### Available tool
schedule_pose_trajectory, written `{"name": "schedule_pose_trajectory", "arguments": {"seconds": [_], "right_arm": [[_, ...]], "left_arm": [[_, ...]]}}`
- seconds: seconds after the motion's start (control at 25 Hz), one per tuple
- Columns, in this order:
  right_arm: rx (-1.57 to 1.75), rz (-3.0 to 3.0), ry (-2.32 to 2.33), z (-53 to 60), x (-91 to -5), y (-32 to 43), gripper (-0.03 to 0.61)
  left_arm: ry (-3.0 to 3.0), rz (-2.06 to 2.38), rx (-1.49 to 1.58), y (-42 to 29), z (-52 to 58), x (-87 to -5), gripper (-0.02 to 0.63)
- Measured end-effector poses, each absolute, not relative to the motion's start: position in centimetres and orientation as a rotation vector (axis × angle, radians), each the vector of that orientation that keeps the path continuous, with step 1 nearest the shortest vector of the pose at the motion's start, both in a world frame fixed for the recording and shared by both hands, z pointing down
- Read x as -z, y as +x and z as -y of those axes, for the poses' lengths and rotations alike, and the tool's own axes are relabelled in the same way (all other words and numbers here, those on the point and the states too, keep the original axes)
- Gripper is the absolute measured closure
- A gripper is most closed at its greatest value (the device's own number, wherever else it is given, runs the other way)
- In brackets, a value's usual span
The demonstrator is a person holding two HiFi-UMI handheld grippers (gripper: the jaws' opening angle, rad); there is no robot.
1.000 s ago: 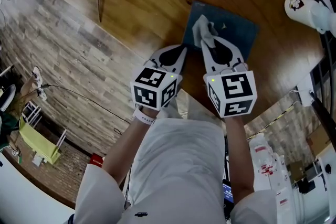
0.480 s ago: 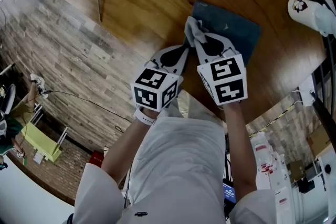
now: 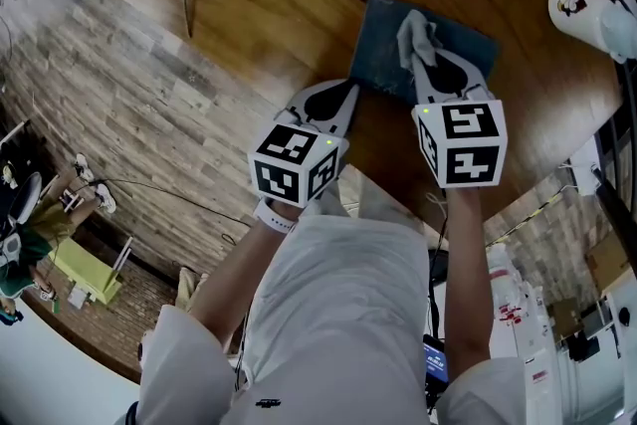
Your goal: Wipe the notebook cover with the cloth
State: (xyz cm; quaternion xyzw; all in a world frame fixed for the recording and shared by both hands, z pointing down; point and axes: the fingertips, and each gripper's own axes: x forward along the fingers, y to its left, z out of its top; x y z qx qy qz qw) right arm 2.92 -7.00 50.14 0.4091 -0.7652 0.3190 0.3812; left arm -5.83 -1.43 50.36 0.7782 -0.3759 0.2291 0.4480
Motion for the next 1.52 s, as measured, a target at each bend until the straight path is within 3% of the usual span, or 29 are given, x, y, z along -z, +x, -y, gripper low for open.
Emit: {"name": "schedule_pose_trajectory", "arguments": {"seconds": [0.36,1.52], "right_arm": [[-0.965,1.937,1.247,7.7,-50.3,4.6,0.534],[-0.805,1.693,1.344,2.8,-50.4,15.3,0.540]], "left_arm": [[1.928,0.925,-0.562,-5.8,1.3,-50.4,0.595],[1.944,0.920,-0.587,-5.9,1.3,-50.5,0.595]]}}
